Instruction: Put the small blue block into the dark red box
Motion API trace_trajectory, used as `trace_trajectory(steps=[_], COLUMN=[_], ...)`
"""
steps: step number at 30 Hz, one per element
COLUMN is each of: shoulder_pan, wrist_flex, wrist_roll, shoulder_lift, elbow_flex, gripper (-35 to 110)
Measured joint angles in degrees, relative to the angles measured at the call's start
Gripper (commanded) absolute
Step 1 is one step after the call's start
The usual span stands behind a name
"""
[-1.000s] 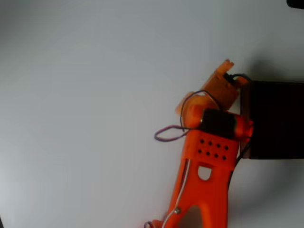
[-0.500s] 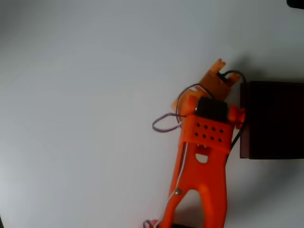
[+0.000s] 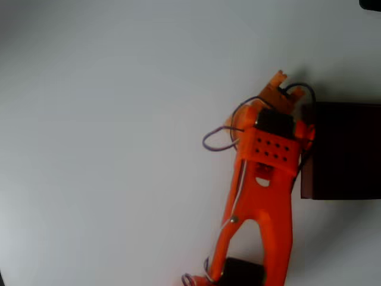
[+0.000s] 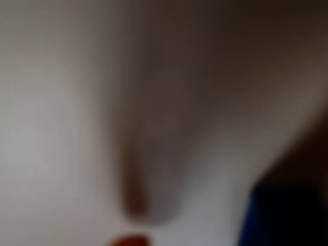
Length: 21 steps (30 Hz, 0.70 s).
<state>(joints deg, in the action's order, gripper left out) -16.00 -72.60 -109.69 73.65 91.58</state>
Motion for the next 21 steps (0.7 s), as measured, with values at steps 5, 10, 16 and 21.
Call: trace_trajectory(steps=[5,10,16,21], shoulder_pan=[-0.97,-3.69,-4.48,-4.66], wrist_flex=[-1.32,-3.78,-6.94,-9.14], wrist_roll=[1.67,6.06,9.49,13.18], shoulder_lift=[-2.02,-2.11,-3.16,-3.16], elbow_flex=[-1.32,-2.29,-4.04,-6.94], gripper=[11,1,0,0])
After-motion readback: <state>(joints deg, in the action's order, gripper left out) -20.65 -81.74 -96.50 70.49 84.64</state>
